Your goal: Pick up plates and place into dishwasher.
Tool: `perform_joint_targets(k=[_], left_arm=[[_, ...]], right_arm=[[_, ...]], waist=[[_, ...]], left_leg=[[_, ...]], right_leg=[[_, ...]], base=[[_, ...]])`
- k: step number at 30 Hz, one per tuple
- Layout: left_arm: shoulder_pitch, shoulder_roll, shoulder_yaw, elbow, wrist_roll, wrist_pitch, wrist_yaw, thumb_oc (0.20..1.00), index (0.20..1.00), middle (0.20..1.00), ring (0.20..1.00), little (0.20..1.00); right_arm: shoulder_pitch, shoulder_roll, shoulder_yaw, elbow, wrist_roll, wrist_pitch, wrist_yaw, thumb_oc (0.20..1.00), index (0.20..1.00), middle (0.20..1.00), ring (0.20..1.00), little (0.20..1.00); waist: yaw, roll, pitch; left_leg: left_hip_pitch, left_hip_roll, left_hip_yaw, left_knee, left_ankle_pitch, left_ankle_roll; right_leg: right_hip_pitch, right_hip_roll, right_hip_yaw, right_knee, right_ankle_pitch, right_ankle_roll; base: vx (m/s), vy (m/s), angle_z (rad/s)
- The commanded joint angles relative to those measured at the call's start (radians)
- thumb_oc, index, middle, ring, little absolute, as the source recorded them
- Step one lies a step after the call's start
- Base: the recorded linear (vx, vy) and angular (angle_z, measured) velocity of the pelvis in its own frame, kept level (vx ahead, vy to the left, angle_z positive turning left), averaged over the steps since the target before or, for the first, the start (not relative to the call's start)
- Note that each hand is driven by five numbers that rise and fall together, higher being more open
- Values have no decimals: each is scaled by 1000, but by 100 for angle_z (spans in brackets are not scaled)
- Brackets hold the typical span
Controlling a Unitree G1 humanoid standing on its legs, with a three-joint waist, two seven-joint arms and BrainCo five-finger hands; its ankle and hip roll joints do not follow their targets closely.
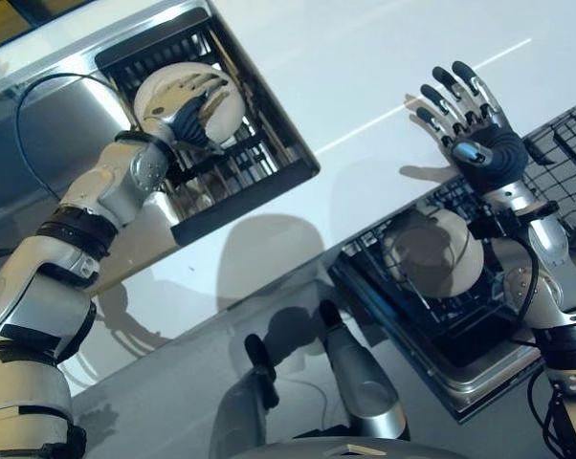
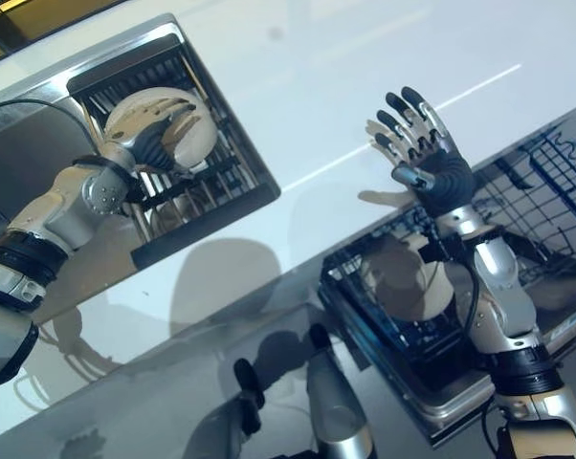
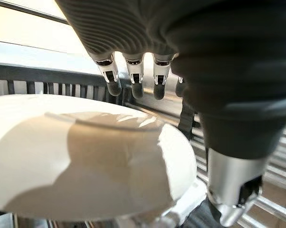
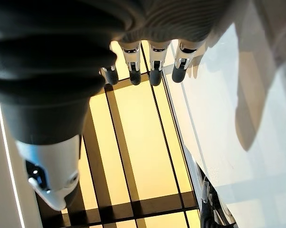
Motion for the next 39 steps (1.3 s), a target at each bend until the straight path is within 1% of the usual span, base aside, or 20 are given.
perform_joint_targets(k=[1,4,8,10,12,14,15,18,23,26,27,28,29,30,33,39], left_arm=[[-61,37,23,20,44,36,29,1000,1000,1000,1000,1000],[-67,36,9,30,98,54,36,1000,1000,1000,1000,1000],[-88,48,-29,56,232,123,69,1000,1000,1000,1000,1000],[-103,61,-61,78,312,158,102,1000,1000,1000,1000,1000],[-115,72,-88,98,396,210,135,1000,1000,1000,1000,1000],[-126,76,-107,117,414,246,163,1000,1000,1000,1000,1000],[-130,78,-119,130,438,281,187,1000,1000,1000,1000,1000],[-126,73,-129,158,476,325,223,1000,1000,1000,1000,1000],[-119,52,-134,193,502,371,253,1000,1000,1000,1000,1000],[-122,39,-128,214,498,378,257,1000,1000,1000,1000,1000],[-122,36,-128,218,496,378,255,871,871,871,871,871],[-123,35,-128,223,492,376,252,423,423,423,423,423],[-125,32,-128,226,488,376,250,244,244,244,244,244],[-126,32,-129,224,487,376,246,200,200,200,200,200],[-135,27,-133,229,491,379,237,200,200,200,200,200],[-154,27,-140,254,482,368,251,200,200,200,200,200]], right_arm=[[-11,21,-41,-22,-4,-19,-11,1000,1000,1000,1000,1000],[-9,25,-45,-24,-7,-24,-8,1000,1000,1000,1000,1000],[-11,24,-50,-21,-8,-31,-1,1000,1000,1000,1000,1000],[-8,23,-52,-22,-6,-35,0,1000,1000,1000,1000,1000],[-10,15,-52,-21,2,-38,-6,1000,1000,1000,1000,1000],[-15,6,-51,-17,13,-43,-7,1000,1000,1000,1000,1000],[-15,2,-50,-15,17,-49,-8,1000,1000,1000,1000,1000],[-15,4,-51,-19,19,-53,-17,1000,1000,1000,1000,1000],[-25,7,-47,-35,19,-51,-40,1000,1000,1000,1000,1000],[-25,21,-49,-41,10,-42,-42,1000,1000,1000,1000,1000],[-26,23,-49,-43,9,-39,-44,1000,1000,1000,1000,1000],[-24,27,-49,-44,6,-39,-41,1000,1000,1000,1000,1000],[-24,31,-49,-45,3,-40,-41,1000,1000,1000,1000,1000],[-24,33,-51,-46,3,-39,-41,1000,1000,1000,1000,1000],[-29,41,-52,-51,-3,-30,-48,1000,1000,1000,1000,1000],[-35,45,-47,-50,-8,-28,-55,1000,1000,1000,1000,1000]], waist=[[-13,-40,-3],[-15,-41,3],[-19,-42,7],[-21,-43,7],[-21,-45,9],[-22,-47,11],[-22,-49,12],[-20,-54,13],[-17,-62,14],[-17,-64,11],[-17,-65,11],[-17,-65,10],[-17,-65,11],[-16,-66,12],[-15,-66,11],[-15,-66,9]], left_leg=[[-98,14,-19,51,-3,18],[-105,14,-22,55,-2,17],[-115,14,-26,54,1,16],[-119,15,-24,51,3,15],[-128,14,-26,51,7,14],[-135,15,-27,51,9,14],[-140,16,-26,53,10,14],[-149,19,-26,54,12,13],[-163,21,-28,57,16,11],[-164,23,-27,55,18,11],[-164,23,-26,54,19,11],[-164,24,-25,53,19,10],[-165,25,-25,53,19,11],[-165,25,-25,53,19,11],[-164,24,-26,50,19,11],[-168,26,-26,52,20,11]], right_leg=[[-50,-34,-58,-20,30,32],[-56,-34,-60,-17,31,29],[-65,-34,-62,-17,34,25],[-69,-33,-63,-18,35,23],[-75,-32,-63,-20,39,21],[-81,-32,-64,-20,40,20],[-85,-32,-64,-20,42,19],[-94,-32,-66,-18,43,17],[-101,-31,-72,-17,43,13],[-101,-30,-75,-17,42,11],[-101,-30,-76,-19,42,11],[-100,-31,-77,-20,41,10],[-100,-31,-79,-19,40,9],[-100,-32,-80,-19,40,9],[-97,-33,-84,-22,39,8],[-98,-34,-87,-22,38,6]], base=[[0,0,0],[0,0,0],[0,0,0],[0,0,0],[0,0,0],[-34,-14,0],[-39,-19,0],[-31,-27,-4],[-12,-12,0],[0,0,0],[0,0,0],[0,0,0],[0,0,0],[0,0,0],[0,0,0],[-1,-1,-1]])
